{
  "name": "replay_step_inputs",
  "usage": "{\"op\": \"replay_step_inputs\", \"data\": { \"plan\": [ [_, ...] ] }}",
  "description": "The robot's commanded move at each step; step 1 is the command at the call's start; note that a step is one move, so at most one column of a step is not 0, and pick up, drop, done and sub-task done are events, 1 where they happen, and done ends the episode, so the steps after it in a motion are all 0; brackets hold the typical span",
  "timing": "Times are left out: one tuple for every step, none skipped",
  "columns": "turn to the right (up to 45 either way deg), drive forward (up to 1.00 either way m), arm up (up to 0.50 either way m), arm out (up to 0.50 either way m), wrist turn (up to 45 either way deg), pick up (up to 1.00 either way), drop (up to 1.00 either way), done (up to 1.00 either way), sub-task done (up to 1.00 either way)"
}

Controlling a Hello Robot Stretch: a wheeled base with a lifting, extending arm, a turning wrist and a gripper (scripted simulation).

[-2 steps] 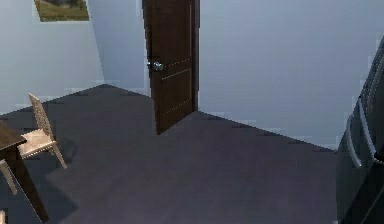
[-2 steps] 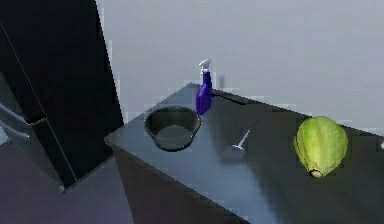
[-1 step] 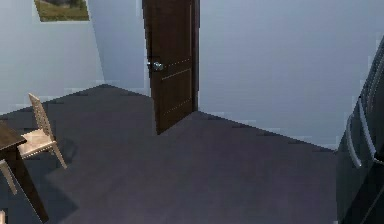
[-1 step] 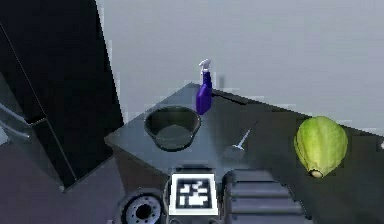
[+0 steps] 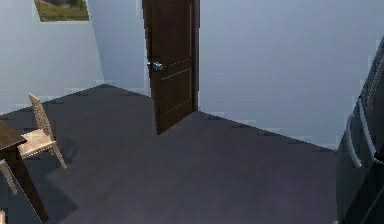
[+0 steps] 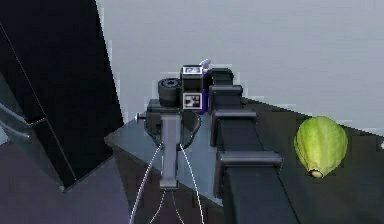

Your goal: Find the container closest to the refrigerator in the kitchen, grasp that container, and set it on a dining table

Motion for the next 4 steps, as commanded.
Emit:
{"op": "replay_step_inputs", "data": {
  "plan": [
    [0.0,0.00,0.00,0.00,45.0,0.00,0.00,0.00,0.00],
    [0.0,0.00,0.00,0.00,45.0,0.00,0.00,0.00,0.00],
    [0.0,0.00,0.00,0.00,45.0,0.00,0.00,0.00,0.00],
    [0.0,0.00,0.00,0.00,27.0,0.00,0.00,0.00,0.00]
  ]
}}
